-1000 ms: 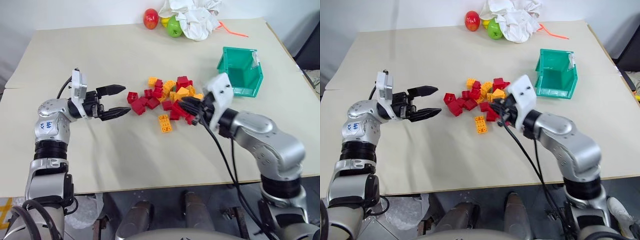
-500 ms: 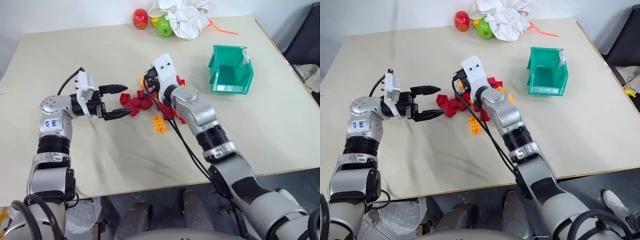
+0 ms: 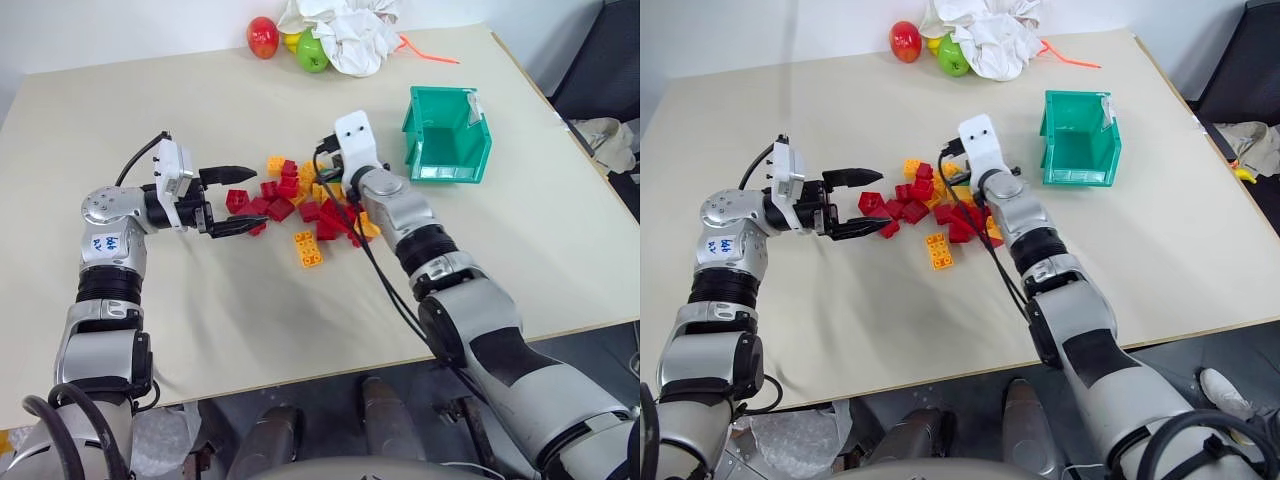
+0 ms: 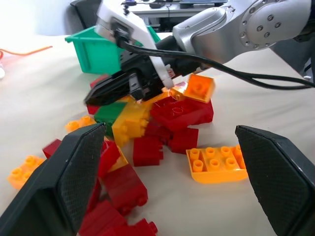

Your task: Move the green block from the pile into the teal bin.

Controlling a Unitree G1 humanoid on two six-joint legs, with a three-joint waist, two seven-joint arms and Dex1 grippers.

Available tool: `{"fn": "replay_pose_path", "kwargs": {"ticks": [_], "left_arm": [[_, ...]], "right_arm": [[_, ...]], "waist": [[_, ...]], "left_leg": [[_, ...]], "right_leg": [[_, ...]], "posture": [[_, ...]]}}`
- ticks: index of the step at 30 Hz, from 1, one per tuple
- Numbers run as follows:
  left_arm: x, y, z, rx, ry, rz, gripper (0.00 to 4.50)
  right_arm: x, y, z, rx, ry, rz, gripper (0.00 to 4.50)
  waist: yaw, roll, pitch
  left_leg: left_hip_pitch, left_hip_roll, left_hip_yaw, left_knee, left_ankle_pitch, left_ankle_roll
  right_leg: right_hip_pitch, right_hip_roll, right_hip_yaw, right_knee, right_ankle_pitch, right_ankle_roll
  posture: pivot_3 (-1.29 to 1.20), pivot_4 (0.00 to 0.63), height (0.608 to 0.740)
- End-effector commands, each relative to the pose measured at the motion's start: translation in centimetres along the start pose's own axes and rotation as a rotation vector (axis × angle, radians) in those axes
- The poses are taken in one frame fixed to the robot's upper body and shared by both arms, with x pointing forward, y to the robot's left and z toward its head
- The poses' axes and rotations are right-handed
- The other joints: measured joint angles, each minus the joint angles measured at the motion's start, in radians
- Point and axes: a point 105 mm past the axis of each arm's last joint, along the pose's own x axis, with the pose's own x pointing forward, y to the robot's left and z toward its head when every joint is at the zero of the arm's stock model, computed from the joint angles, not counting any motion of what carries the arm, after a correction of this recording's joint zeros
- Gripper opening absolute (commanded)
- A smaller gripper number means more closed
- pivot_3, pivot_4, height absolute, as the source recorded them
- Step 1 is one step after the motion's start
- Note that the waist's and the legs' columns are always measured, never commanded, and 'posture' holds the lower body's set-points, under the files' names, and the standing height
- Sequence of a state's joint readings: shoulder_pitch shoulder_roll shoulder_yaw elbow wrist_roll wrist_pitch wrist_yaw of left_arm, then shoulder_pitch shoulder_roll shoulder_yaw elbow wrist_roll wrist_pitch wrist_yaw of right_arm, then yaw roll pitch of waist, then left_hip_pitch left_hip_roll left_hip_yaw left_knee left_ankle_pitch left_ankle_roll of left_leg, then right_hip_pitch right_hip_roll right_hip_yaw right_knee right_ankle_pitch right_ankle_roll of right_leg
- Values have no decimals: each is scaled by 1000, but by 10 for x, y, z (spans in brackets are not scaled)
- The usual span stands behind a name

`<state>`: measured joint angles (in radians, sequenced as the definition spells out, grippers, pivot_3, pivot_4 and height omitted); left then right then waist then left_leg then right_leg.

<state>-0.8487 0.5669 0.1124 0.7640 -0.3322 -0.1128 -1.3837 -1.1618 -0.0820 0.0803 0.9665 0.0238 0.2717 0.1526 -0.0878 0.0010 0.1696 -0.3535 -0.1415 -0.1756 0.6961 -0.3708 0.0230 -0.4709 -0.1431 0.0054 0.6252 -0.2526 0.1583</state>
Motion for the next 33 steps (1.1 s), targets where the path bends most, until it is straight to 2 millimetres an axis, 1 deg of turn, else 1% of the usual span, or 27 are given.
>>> {"fn": "replay_pose_path", "kwargs": {"ticks": [1,3,5,11,15,18,21,22,24,28,31,33], "left_arm": [[-5,6,8,37,-10,28,4500],[-4,6,8,37,-12,31,4500],[-4,6,8,37,-16,35,4500],[-5,8,9,38,-17,45,4500],[-6,8,10,41,-18,49,4500],[-7,9,10,43,-17,53,4500],[-7,9,10,44,-17,56,4500],[-8,9,11,44,-16,57,4500],[-8,9,10,44,-15,57,4500],[-7,10,10,43,-14,56,4500],[-6,8,10,37,-15,43,4500],[-5,7,10,30,-18,26,4500]], "right_arm": [[-6,-3,-4,-46,7,44,14],[-9,-5,-7,-70,2,76,14],[-12,0,-8,-85,-3,134,14],[-25,29,-7,-123,7,362,14],[-42,54,-8,-143,14,547,14],[-62,73,-7,-140,6,703,14],[-79,80,-7,-155,-18,798,14],[-86,80,-3,-149,-42,828,14],[-93,75,4,-141,-75,849,14],[-98,59,11,-152,-103,829,14],[-101,36,19,-175,-141,778,14],[-106,21,20,-203,-154,755,14]], "waist": [[1,0,0],[0,0,0],[1,0,0],[1,0,0],[0,-1,0],[2,-1,0],[6,-1,0],[8,-1,0],[12,-1,0],[17,-1,0],[22,-1,0],[27,-1,0]], "left_leg": [[0,0,0,0,0,0],[0,0,1,1,0,0],[0,0,2,1,0,0],[0,0,3,2,0,0],[-1,1,4,2,0,-1],[-2,1,5,2,0,-1],[-5,1,6,3,0,-1],[-5,1,6,3,0,-1],[-5,0,6,3,0,-1],[-5,0,6,3,0,-1],[-5,0,6,3,0,-1],[-5,0,6,3,0,-1]], "right_leg": [[0,0,0,0,0,0],[0,0,0,0,0,0],[0,0,1,0,0,0],[0,0,1,1,0,0],[-3,0,2,1,0,0],[-5,1,2,2,0,0],[-7,0,3,2,0,0],[-7,0,3,2,0,0],[-7,0,3,2,0,1],[-7,0,2,2,0,1],[-7,0,2,2,0,1],[-7,0,2,2,0,1]], "posture": [[0,150,740],[0,150,740],[0,150,740],[0,150,740],[0,150,740],[0,150,740],[0,150,740],[0,150,740],[0,150,740],[0,150,740],[0,150,740],[0,150,740]]}}
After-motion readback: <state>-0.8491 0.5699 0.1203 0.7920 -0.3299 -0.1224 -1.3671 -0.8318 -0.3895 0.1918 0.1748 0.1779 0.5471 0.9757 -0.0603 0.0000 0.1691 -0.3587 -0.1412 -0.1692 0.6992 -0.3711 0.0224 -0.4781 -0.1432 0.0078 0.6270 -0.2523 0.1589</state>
